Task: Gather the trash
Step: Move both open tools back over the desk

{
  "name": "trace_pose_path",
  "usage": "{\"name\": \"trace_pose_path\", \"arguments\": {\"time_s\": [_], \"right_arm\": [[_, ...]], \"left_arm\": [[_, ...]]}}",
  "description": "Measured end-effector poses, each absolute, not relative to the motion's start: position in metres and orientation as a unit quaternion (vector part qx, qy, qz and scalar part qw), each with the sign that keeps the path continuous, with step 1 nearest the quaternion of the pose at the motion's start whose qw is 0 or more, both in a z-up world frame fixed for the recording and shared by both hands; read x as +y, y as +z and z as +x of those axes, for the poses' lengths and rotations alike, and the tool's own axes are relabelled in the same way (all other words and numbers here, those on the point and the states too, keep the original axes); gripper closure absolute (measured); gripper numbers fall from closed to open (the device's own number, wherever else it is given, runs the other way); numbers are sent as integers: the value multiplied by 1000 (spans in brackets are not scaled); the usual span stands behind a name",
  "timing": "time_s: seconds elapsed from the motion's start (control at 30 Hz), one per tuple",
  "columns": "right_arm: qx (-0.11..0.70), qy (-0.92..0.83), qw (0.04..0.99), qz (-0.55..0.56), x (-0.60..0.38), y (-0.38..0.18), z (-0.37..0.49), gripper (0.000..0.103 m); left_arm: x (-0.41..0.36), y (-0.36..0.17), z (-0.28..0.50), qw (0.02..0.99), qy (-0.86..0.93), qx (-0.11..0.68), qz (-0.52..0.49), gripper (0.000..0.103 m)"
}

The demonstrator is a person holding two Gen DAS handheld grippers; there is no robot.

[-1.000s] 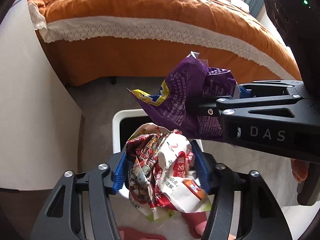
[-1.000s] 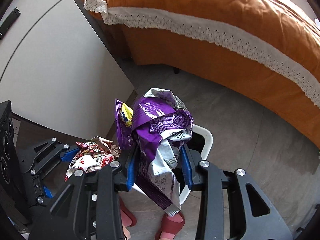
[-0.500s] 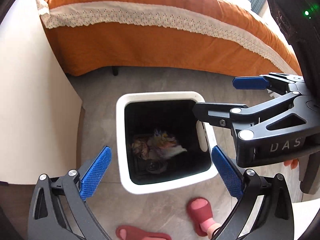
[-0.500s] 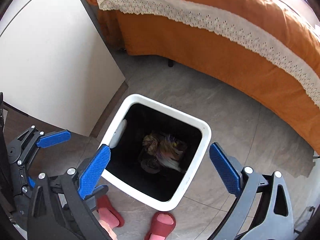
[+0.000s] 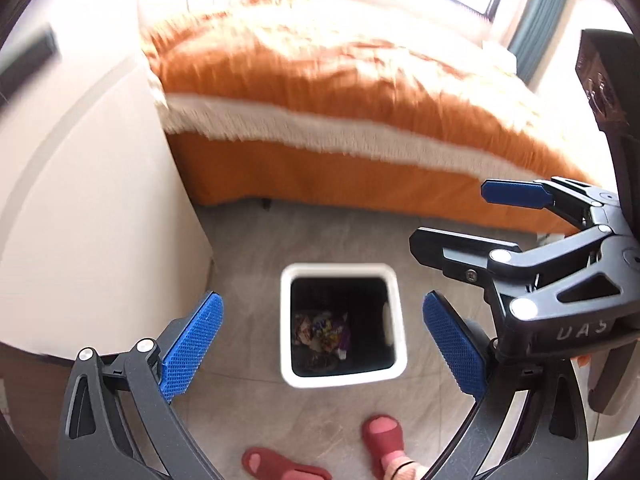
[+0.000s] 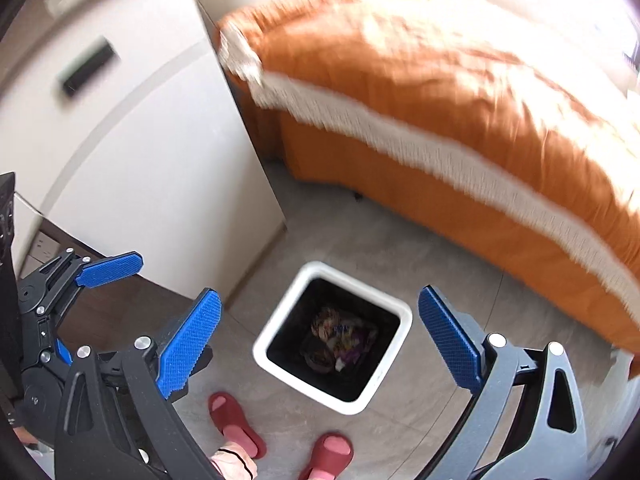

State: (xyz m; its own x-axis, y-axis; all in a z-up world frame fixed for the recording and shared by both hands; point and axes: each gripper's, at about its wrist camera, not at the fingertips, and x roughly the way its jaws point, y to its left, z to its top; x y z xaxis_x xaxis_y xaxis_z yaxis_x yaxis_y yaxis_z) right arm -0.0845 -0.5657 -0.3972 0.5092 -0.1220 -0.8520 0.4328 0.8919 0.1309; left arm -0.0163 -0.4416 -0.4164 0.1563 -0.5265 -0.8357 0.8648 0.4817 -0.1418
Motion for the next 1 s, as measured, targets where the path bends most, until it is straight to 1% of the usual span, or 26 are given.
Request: {"name": "trace_pose_path", "arguments": {"time_s": [0.2,0.5,0.73,1.0], "right_arm": [[405,-161,889,137,-548,-292,-85,4],[325,-108,937,64,-506,-173,-60,4],[270,-39,962,20,-455,-114,-18,4],[233,41,971,-12,-388,-80,31,4]], "left_arm": [[-417,-314,-10,775,-454,412,156,5],[-368,-199,8,834,-395,370,108,5],[-309,-136,40,883,-321,332,90,5],[-225,-96,75,922,-229,305,58,5]]}}
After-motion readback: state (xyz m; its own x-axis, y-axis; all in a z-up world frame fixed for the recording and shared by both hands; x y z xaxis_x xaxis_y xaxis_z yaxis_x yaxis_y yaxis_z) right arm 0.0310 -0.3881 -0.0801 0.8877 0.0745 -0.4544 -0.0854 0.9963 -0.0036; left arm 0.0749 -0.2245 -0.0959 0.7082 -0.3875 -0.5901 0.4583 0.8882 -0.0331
